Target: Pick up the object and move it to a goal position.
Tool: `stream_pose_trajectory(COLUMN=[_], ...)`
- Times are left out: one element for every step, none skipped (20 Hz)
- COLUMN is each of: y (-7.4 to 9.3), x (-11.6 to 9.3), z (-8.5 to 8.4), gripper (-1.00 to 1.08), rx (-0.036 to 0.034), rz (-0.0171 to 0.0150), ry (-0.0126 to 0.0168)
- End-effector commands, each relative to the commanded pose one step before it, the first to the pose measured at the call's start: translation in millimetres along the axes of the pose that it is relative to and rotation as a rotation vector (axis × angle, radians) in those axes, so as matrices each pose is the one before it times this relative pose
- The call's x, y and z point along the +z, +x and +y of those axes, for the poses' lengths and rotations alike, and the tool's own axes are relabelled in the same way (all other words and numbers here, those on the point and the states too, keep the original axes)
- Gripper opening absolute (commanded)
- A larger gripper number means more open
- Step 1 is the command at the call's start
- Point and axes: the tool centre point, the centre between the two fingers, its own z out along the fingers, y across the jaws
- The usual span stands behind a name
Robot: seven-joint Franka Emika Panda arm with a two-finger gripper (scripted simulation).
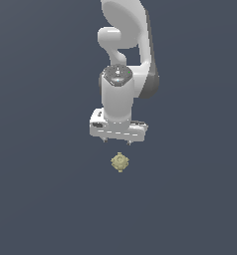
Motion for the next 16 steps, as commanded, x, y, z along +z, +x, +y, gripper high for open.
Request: stream_pose_trajectory(y=[3.06,1.37,1.41,1.44,1.42,1.37,1.32,1.27,1.22,1.17,1.12,1.06,0.96,0.87,0.78,0.69], x=[6.27,2.83,3.01,3.18,3.24,3.26,3.28,3.29,3.31,3.32,3.34,3.33,3.20,3.03,2.87,2.70], z=[-1.64,-0.79,-0.87,-0.95,-0.98,-1.02,-1.05,-1.07,-1.10,-1.12,-1.14,-1.15,-1.12,-1.07,-1.02,-0.97], gripper=[1.00,1.00,1.00,1.00,1.00,1.00,1.00,1.00,1.00,1.00,1.00,1.00,1.00,1.00,1.00,1.00], rx=[0.05406,0.02469,0.02609,0.02743,0.02780,0.02777,0.02775,0.02772,0.02770,0.02767,0.02764,0.02744,0.02620,0.02476,0.02333,0.02188], rz=[-0.00224,-0.00092,-0.00097,-0.00101,-0.00101,-0.00100,-0.00098,-0.00095,-0.00093,-0.00089,-0.00086,-0.00082,-0.00074,-0.00067,-0.00059,-0.00053], ry=[0.00202,0.00082,0.00079,0.00075,0.00067,0.00058,0.00050,0.00042,0.00034,0.00026,0.00018,0.00011,0.00004,-0.00002,-0.00007,-0.00010])
